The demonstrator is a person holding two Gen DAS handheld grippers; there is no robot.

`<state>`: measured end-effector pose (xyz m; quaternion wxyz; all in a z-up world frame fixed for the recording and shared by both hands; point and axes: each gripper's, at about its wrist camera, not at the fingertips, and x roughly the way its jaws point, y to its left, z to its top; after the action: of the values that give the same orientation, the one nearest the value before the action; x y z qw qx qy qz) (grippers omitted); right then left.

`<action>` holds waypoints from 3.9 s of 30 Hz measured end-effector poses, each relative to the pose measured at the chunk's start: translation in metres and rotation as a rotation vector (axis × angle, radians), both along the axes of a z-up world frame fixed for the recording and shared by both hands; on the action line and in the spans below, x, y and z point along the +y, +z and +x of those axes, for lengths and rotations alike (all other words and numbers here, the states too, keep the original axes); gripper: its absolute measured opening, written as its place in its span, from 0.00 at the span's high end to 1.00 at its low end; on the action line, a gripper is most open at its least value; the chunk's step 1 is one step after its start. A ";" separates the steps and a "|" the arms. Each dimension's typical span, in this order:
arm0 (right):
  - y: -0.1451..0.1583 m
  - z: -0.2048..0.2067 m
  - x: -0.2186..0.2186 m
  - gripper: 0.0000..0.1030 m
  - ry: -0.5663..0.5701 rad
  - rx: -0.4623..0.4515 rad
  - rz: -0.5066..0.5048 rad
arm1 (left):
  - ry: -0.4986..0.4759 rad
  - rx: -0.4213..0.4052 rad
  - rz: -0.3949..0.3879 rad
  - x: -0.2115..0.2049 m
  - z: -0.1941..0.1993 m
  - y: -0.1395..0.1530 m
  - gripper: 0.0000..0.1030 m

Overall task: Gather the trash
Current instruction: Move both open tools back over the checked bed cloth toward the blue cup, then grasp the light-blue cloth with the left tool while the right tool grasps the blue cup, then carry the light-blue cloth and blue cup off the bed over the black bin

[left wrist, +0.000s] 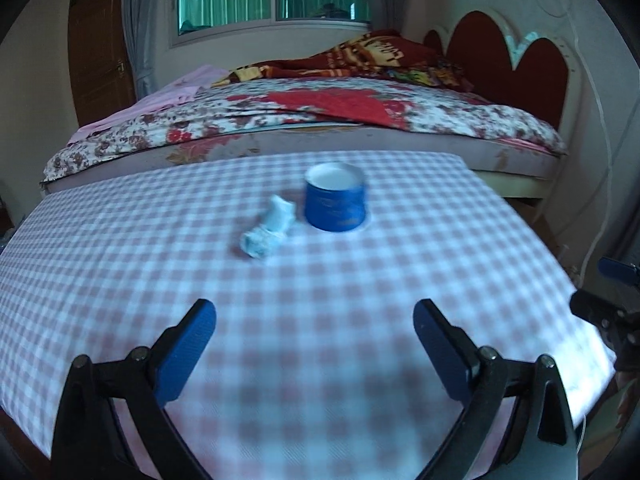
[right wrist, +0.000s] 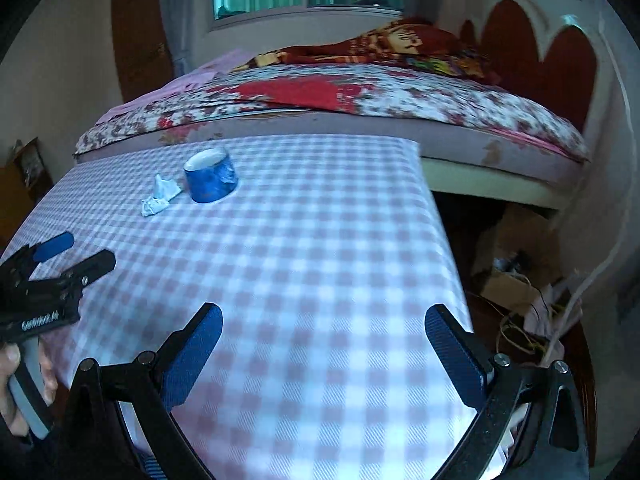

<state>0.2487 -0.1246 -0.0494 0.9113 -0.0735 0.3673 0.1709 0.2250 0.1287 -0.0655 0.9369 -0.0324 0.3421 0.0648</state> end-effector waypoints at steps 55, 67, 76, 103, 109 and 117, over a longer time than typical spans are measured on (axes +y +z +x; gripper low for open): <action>-0.047 0.182 0.227 0.26 0.218 0.158 -0.030 | 0.061 0.149 -0.045 0.117 0.114 -0.036 0.74; -0.035 0.167 0.210 0.26 0.216 0.143 -0.037 | 0.048 0.147 -0.027 0.105 0.098 -0.028 0.75; -0.014 0.139 0.188 0.26 0.215 0.119 -0.027 | 0.035 0.134 -0.027 0.088 0.067 -0.016 0.75; 0.056 -0.009 0.035 0.26 0.080 -0.012 0.044 | -0.183 0.030 -0.043 -0.047 -0.038 0.043 0.75; 0.064 -0.040 -0.006 0.26 0.033 -0.033 0.046 | -0.250 0.017 -0.038 -0.081 -0.054 0.049 0.75; 0.069 -0.079 -0.057 0.26 -0.031 -0.048 0.053 | -0.359 0.003 -0.029 -0.137 -0.080 0.054 0.75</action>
<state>0.1693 -0.1816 0.0195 0.9241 -0.0477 0.3416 0.1648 0.1446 -0.0082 -0.0119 0.9323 0.0158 0.3446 -0.1085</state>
